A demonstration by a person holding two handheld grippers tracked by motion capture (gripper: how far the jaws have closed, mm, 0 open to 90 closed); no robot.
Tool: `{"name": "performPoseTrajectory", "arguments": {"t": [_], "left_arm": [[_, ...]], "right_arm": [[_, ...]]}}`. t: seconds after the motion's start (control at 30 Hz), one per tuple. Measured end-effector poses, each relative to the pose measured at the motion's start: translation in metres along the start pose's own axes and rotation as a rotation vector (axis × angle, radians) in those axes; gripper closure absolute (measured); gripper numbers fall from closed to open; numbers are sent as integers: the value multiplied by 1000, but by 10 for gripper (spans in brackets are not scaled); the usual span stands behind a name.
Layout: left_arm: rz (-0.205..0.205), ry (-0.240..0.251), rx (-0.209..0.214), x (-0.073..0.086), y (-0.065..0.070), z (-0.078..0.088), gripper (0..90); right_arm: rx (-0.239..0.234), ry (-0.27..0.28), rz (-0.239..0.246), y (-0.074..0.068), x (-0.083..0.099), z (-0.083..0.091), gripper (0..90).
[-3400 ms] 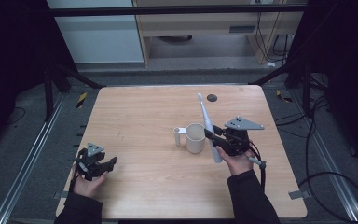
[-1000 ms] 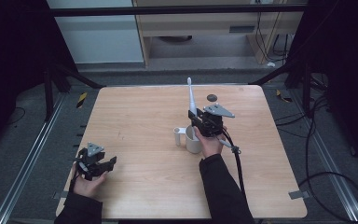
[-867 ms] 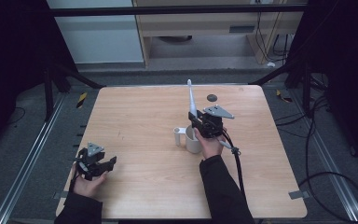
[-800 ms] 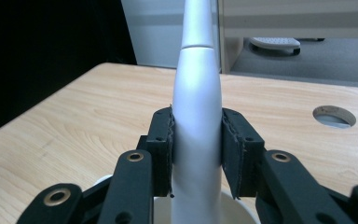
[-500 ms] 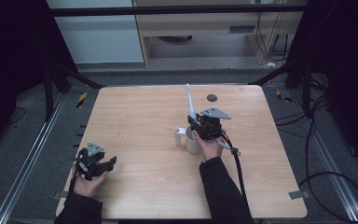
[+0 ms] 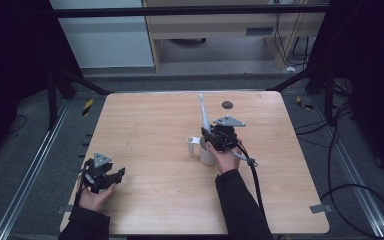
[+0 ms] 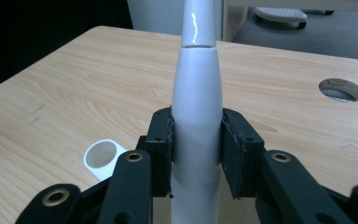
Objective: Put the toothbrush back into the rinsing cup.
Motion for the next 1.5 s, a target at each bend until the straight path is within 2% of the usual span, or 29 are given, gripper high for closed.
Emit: {"name": "performPoseTrajectory", "arguments": {"t": [0.23, 0.5, 0.73, 0.77, 0.93, 1.0, 1.13, 1.27, 1.4, 1.43, 1.5], "left_arm": [[0, -1, 1, 0, 0, 0, 451], [0, -1, 1, 0, 1, 0, 451], [0, -2, 1, 0, 0, 0, 451], [0, -2, 2, 0, 1, -1, 451], [0, -1, 3, 0, 1, 0, 451], [0, -2, 3, 0, 1, -1, 451], [5, -1, 8, 0, 1, 0, 448], [7, 0, 12, 0, 1, 0, 444], [9, 2, 14, 0, 2, 0, 431], [9, 2, 15, 0, 2, 0, 429], [10, 2, 16, 0, 2, 0, 427]], "right_arm": [[-4, -29, 20, 0, 4, 1, 662], [-13, -50, 15, 3, 13, 3, 660], [-21, -33, 15, 4, 12, 8, 628], [-26, -15, 14, 4, 9, 12, 600], [-26, 1, 28, 3, 4, 22, 541], [-24, 0, 48, 3, 3, 31, 480], [-37, 20, 51, 2, -1, 45, 359], [-44, 10, 51, 4, -1, 60, 260], [-29, 8, 73, 7, 4, 73, 234], [-17, 7, 90, 11, 9, 82, 226], [-9, -3, 90, 17, 16, 90, 216]]}}
Point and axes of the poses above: each handheld gripper's, and its own axes: z roughly backward along the jaws, x roughly out of its underside, y roughly to its right, the point moved 6 cm from there along -z, roughly forward along the jaws, and after that the axes turned 2 degrees about z, right-handed, at the moved point
